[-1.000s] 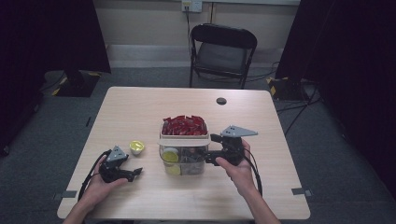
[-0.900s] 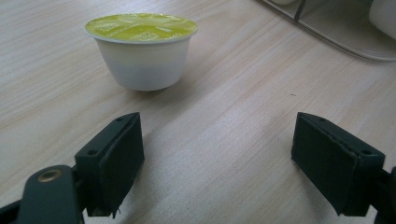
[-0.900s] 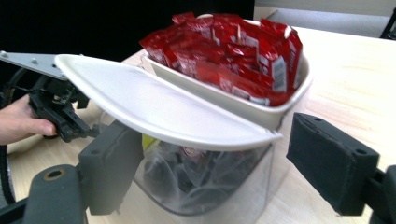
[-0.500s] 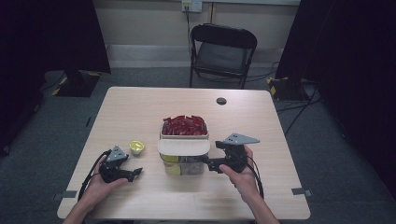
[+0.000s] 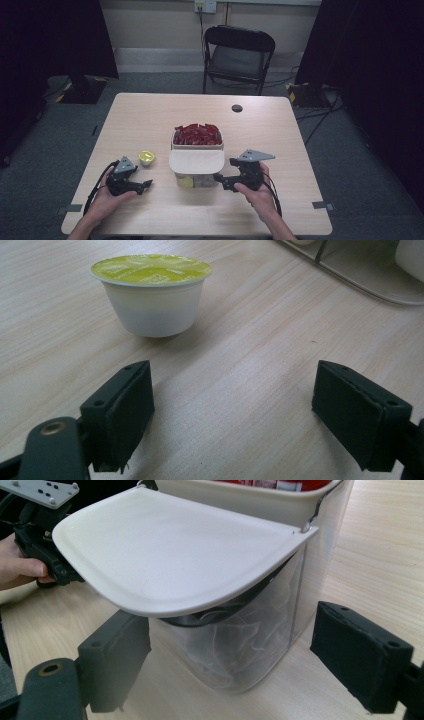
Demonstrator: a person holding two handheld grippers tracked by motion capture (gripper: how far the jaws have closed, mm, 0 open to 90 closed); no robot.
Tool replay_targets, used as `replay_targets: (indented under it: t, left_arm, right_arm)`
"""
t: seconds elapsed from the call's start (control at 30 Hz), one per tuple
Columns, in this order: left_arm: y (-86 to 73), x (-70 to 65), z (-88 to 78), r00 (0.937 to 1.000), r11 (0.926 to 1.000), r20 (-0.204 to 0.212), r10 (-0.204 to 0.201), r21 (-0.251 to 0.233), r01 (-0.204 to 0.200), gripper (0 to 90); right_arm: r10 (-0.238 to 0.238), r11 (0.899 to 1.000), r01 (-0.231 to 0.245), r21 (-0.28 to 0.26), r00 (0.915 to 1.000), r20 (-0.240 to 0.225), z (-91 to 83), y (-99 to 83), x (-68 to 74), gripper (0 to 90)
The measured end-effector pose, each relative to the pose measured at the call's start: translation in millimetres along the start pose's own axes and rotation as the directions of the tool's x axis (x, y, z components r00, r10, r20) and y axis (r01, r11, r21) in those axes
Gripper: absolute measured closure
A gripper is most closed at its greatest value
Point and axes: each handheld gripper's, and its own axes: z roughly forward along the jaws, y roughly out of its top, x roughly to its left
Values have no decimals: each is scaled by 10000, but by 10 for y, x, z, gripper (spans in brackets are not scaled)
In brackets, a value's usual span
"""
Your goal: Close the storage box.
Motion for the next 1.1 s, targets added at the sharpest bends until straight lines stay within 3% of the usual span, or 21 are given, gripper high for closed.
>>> replay_targets:
  t: [0.2, 0.67, 0.83, 1.1]
  left_arm:
    - [0, -1, 0, 10000, 10000, -2, -9, -7, 9, 164]
    - [0, 0, 0, 10000, 10000, -2, 0, 0, 0, 164]
    - [0, 1, 1, 10000, 10000, 3, 3, -13, -3, 164]
    - [3, 10, 6, 10000, 10000, 62, 36, -10, -36, 158]
  right_arm:
    - [40, 9999, -42, 137, 9998, 193, 22, -58, -60, 152]
    - [223, 9991, -225, 349, 9997, 75, 63, -183, -99, 152]
    - [107, 9982, -141, 591, 9983, 568, -2, -217, -165, 154]
    - [813, 9954, -877, 378, 9859, 1461, -183, -293, -459, 153]
